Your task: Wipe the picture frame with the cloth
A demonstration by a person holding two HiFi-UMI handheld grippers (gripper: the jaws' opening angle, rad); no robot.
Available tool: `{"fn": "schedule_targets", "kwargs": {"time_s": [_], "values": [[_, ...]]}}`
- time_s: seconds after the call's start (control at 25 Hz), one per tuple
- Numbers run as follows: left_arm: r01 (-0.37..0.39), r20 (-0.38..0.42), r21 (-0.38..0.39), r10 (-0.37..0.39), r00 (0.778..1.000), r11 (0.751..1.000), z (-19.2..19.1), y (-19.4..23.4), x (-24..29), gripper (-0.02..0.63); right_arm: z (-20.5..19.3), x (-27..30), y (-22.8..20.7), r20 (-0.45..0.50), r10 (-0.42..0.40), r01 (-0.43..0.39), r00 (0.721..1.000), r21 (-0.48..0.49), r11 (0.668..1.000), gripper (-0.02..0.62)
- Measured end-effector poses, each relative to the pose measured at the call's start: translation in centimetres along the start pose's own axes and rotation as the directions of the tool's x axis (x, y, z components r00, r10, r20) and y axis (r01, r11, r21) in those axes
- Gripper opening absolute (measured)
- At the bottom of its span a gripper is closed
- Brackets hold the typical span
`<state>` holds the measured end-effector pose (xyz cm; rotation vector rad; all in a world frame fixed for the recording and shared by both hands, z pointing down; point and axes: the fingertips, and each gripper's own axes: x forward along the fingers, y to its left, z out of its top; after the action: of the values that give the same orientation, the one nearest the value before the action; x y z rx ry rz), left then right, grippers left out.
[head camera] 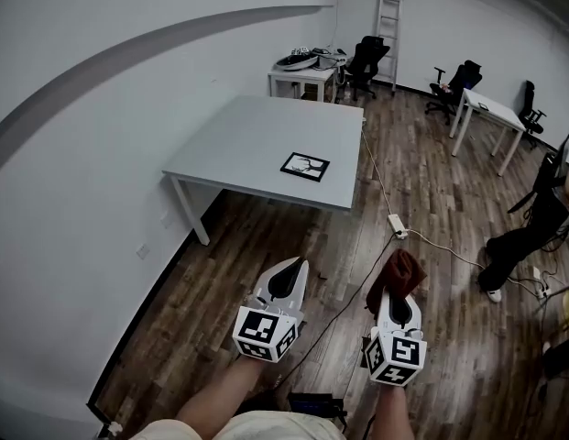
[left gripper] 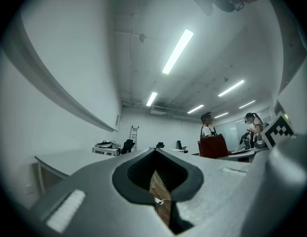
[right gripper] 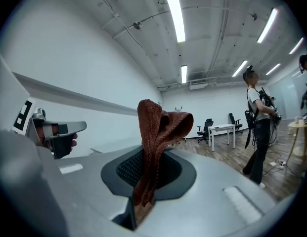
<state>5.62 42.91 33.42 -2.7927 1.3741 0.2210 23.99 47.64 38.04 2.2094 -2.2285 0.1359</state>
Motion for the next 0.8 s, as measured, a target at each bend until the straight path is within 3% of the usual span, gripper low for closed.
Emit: {"fn": "schedule_targets", "kwargs": {"time_s": [0.28,0.8], "values": [[-0.009,-0.008,0.013,0.009,1.000,1.000,-0.7,-1.2,1.8,0.002,-1.0,1.0,-2.1,-0.013,0.015,-0.014,1.000,0.023,1.000,0.058],[-0.036,-0.019,0.030,0.036,0.999,0.999,-2.4,5.0,6.2,0.002,-2.2,9.1,-0.2,-0.050,0.021,-0.020,0.999,0.022,1.000,0.058]]}}
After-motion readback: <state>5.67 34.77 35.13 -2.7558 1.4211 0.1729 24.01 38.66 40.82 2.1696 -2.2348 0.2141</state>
